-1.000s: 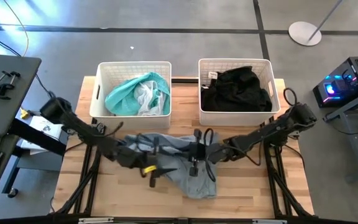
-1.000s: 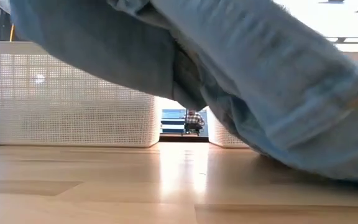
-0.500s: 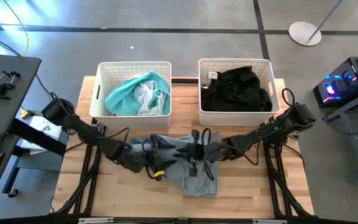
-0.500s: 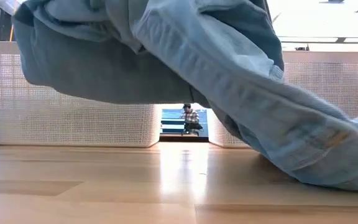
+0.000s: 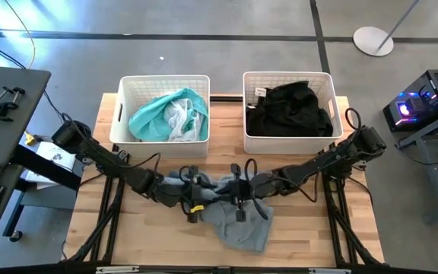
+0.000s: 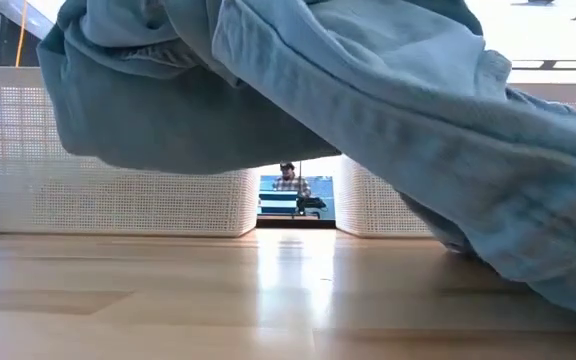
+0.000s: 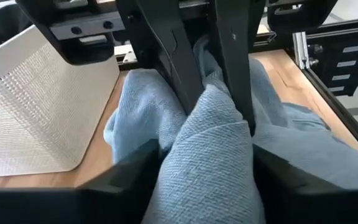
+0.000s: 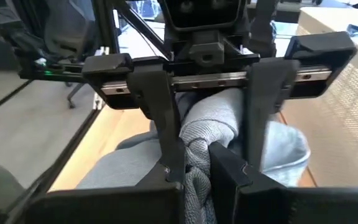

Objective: Sort clothes
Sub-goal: Put the light blue pants into the left white laundry bin

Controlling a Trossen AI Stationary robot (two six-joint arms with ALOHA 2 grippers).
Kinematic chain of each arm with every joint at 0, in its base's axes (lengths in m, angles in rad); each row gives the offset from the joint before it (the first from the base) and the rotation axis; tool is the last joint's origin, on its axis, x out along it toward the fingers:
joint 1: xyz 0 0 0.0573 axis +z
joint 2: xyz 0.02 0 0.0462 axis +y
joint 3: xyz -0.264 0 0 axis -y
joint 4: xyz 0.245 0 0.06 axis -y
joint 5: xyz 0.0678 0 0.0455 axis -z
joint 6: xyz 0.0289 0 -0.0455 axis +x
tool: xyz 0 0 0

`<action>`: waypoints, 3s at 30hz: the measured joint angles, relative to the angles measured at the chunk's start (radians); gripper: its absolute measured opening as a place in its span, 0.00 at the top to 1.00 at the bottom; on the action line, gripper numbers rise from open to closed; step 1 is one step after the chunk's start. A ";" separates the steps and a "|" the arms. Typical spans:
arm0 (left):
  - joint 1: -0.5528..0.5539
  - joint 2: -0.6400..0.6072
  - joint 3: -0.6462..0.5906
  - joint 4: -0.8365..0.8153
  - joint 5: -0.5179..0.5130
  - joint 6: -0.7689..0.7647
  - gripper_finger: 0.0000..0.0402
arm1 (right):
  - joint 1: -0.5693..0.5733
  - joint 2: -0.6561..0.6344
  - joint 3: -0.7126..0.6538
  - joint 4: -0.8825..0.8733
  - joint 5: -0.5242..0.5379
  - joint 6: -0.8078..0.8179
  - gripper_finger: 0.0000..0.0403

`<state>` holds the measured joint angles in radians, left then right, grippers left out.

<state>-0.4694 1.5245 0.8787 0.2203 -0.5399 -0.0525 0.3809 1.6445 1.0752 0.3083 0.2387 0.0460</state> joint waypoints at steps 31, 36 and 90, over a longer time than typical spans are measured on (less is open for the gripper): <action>-0.281 -0.217 0.512 -0.301 -0.801 0.659 0.91 | 0.440 -0.305 0.004 0.099 0.117 -0.283 0.48; -0.240 -0.250 0.651 -0.357 -1.035 0.929 0.91 | 0.544 -0.249 0.005 0.107 0.293 -0.291 0.48; 1.119 0.008 0.233 -0.686 0.602 0.322 0.75 | 0.470 -0.147 0.003 0.040 0.371 -0.117 0.48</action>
<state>0.6495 1.5324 1.1114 -0.4654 0.0622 0.2693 0.8513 1.4979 1.0779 0.3486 0.6098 -0.0710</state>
